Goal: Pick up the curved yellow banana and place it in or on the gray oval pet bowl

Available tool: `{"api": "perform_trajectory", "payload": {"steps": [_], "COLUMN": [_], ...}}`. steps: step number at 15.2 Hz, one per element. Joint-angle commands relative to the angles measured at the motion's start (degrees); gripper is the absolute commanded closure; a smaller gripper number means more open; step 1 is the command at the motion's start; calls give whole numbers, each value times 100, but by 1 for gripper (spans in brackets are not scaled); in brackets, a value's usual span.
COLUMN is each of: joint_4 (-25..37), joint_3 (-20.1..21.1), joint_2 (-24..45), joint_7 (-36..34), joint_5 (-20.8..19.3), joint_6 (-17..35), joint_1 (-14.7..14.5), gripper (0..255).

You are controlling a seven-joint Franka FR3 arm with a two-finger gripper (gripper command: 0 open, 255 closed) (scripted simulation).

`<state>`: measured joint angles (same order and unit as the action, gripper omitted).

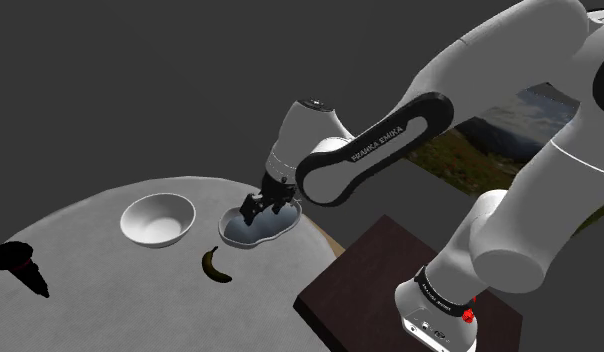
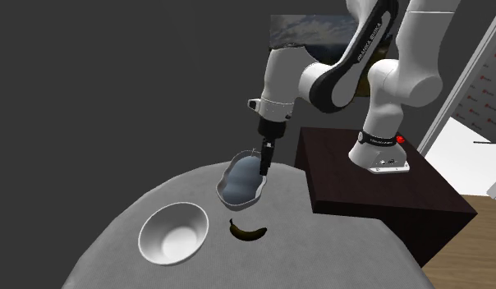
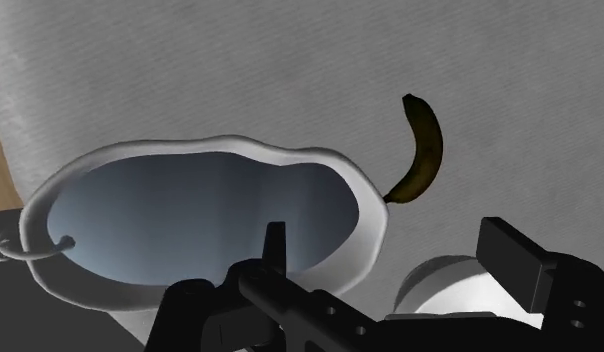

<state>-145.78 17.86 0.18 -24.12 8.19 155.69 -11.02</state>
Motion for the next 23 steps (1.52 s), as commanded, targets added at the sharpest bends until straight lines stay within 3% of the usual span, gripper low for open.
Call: {"api": "perform_trajectory", "payload": {"steps": [1, 7, 13, 23], "joint_4": [182, 931, 1928, 2321], "joint_3": [52, -289, -736, -935], "joint_2": [471, 1866, 3166, 3836], "joint_7": [-310, -1250, -1779, -1855], "joint_5": [-273, -1183, -1566, -1648], "joint_6": [303, 965, 1329, 1620], "joint_1": [-69, -676, -1423, -1635], "gripper": [0, 0, 0, 0]}}
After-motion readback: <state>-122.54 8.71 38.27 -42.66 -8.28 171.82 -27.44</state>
